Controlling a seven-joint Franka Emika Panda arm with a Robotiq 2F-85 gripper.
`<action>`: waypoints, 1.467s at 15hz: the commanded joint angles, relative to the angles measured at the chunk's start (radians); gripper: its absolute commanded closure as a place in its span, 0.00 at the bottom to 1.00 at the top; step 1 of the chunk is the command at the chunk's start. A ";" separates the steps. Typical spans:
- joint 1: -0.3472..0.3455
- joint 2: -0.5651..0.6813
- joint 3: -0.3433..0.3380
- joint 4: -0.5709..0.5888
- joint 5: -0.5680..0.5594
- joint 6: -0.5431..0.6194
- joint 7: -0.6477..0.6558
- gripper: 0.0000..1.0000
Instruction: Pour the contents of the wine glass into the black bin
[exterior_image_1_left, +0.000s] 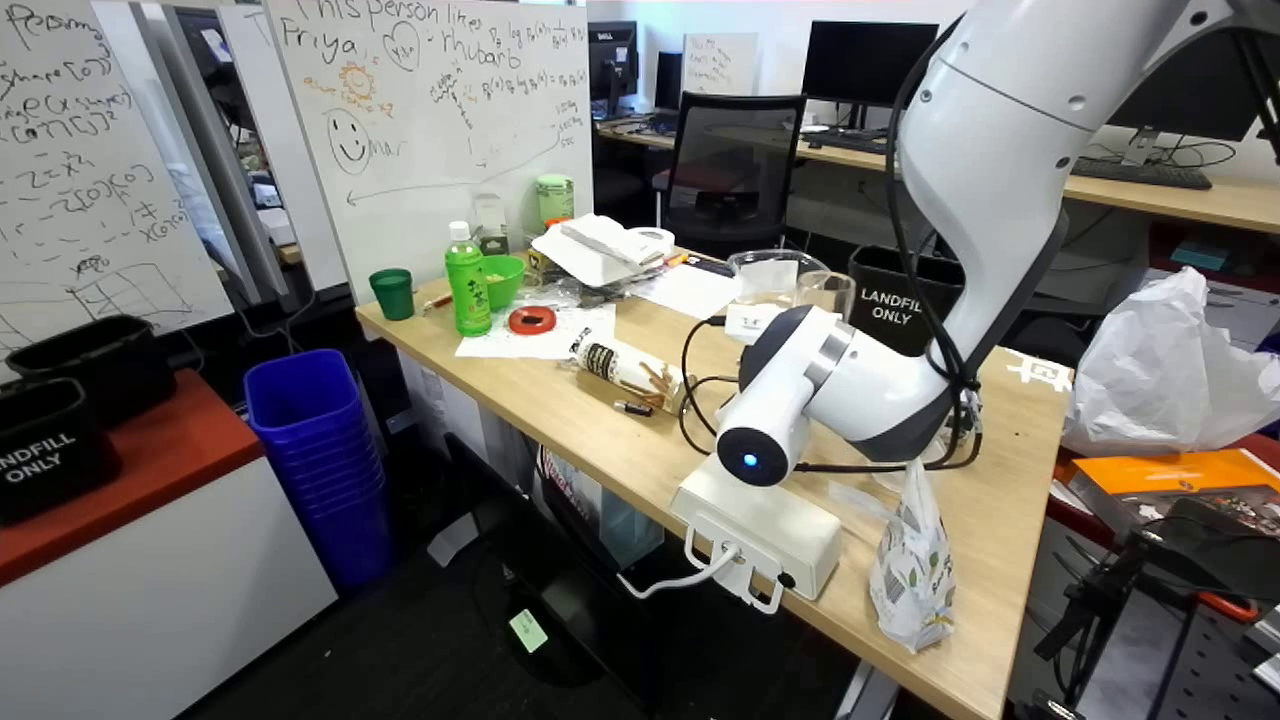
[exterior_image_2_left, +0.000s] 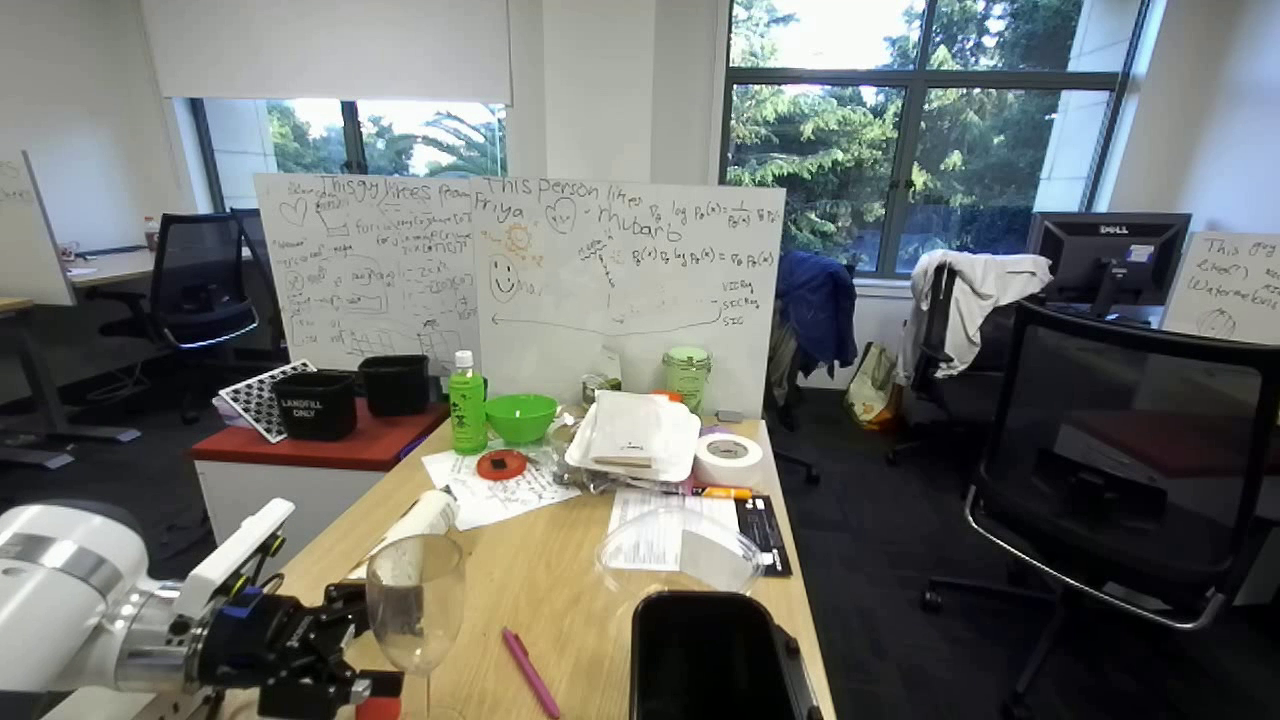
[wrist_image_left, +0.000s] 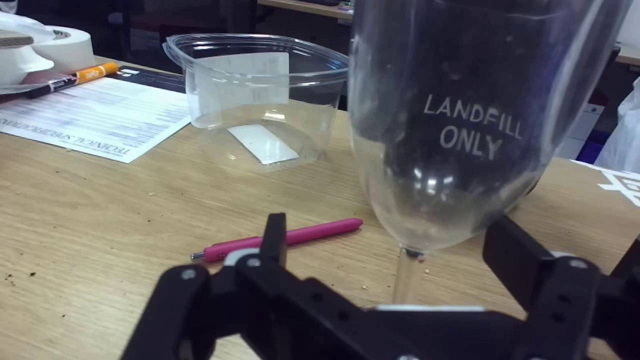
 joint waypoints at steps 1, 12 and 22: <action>-0.036 -0.061 0.012 -0.047 -0.005 0.088 -0.010 0.00; -0.107 -0.138 0.002 -0.092 0.018 0.348 -0.092 0.00; -0.152 -0.208 -0.010 -0.141 0.021 0.578 -0.217 0.00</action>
